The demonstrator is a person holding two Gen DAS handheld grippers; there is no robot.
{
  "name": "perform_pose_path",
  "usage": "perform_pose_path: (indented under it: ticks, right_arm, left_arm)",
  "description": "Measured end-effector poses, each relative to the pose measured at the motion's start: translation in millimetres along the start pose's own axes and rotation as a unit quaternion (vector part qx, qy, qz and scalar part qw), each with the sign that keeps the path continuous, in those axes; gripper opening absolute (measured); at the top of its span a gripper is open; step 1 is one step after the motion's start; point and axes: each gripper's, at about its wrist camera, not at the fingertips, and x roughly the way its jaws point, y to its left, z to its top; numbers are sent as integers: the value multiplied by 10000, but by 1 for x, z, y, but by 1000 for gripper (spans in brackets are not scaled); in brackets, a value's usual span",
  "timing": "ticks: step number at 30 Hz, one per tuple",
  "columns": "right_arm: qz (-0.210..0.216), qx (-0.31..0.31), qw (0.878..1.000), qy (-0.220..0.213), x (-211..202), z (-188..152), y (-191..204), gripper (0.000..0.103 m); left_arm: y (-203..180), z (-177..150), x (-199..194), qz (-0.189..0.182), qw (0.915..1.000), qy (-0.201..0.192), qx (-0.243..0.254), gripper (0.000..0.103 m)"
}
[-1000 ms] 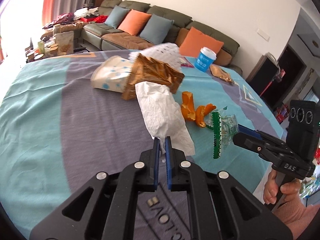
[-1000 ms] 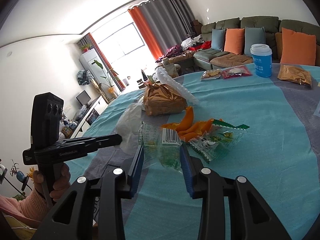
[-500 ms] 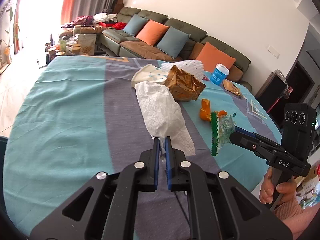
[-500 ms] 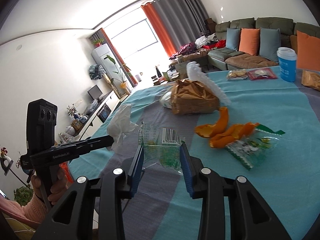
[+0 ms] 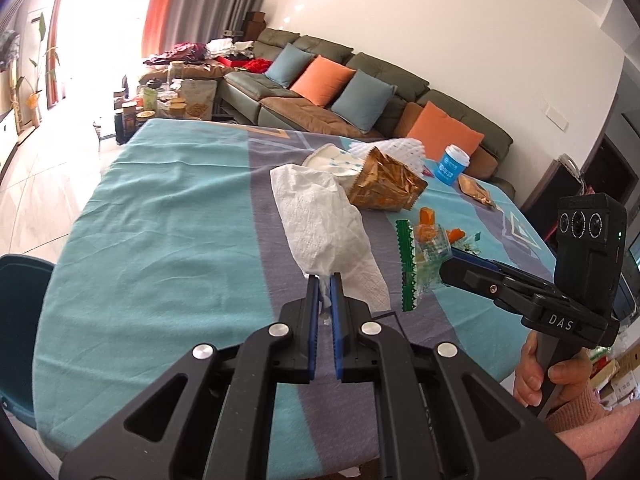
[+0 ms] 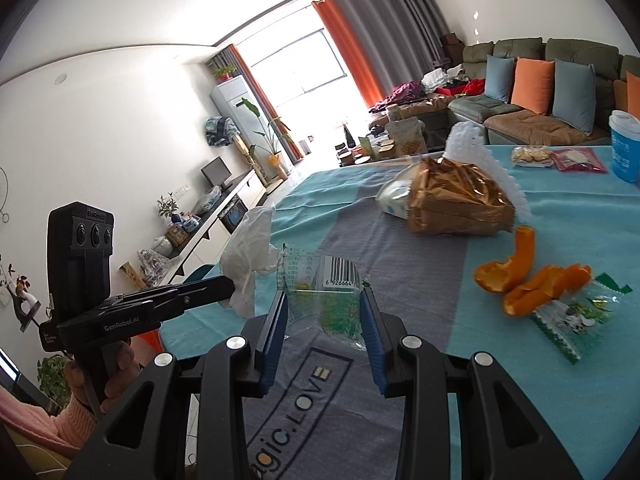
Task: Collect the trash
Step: 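Carry the plastic package and tissue toward the teal bin with both tools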
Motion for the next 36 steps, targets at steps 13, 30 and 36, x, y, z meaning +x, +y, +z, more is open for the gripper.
perform_pose_path:
  ticks: [13,30,36]
  right_arm:
    - [388,-238,9988,187,29,8,33,35]
    - [854,-565,9937,451,55,16,77,35]
    - [967,-684,9914,552,68,17,92,35]
  left_arm:
    - [36,-10,-36,342,9985,-225,-376,6]
    - [81,-21,-77,750,9931,-459,-776,6]
    - [94,-26,-88,944,9900,-542,-901,6]
